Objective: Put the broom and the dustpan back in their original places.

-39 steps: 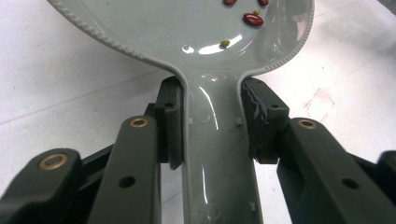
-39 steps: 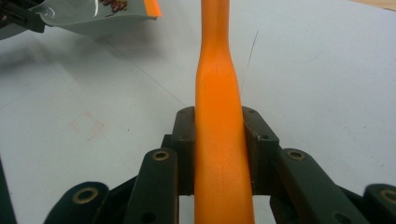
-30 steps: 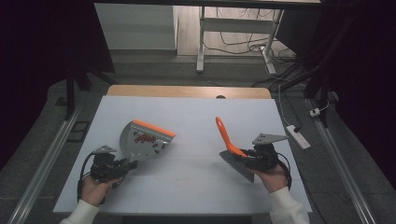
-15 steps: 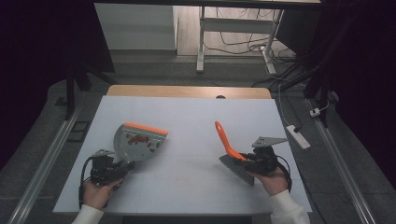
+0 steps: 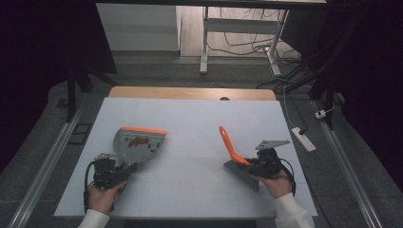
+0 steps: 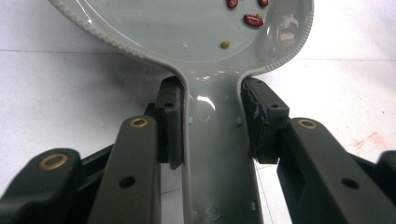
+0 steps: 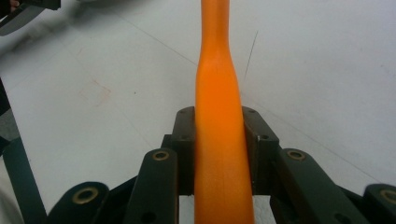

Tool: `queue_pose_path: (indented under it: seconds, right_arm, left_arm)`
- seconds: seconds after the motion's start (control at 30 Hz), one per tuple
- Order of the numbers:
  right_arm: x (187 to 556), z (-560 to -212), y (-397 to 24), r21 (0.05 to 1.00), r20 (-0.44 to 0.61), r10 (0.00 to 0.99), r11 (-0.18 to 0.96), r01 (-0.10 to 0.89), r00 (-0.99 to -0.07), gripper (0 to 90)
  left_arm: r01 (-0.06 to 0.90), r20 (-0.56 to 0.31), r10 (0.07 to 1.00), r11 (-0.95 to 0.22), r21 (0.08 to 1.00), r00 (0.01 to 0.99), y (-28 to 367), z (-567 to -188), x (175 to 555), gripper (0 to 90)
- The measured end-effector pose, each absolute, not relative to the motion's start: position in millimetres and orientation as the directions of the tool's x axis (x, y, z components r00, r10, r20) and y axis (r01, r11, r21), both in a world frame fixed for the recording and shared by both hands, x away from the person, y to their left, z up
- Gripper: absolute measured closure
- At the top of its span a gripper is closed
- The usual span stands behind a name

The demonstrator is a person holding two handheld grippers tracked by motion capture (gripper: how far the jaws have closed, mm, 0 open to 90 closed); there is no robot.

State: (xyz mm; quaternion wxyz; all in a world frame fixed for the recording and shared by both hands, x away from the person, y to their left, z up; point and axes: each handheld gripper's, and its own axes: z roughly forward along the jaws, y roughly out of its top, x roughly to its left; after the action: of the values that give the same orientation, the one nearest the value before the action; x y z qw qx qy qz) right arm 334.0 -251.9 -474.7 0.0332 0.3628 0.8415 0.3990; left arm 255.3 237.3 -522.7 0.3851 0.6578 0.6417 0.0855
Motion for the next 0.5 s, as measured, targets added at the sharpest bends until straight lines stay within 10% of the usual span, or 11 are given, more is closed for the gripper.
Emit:
queue_pose_path:
  seconds: [0.5]
  right_arm:
    - [353.2, -486.5, -263.5, 0.658, 0.211, 0.699, 0.415, 0.628, -0.683, 67.7]
  left_arm:
    - [0.799, -0.371, 0.917, 0.112, 0.591, 0.146, 235.8, -530.2, 260.5, 61.5]
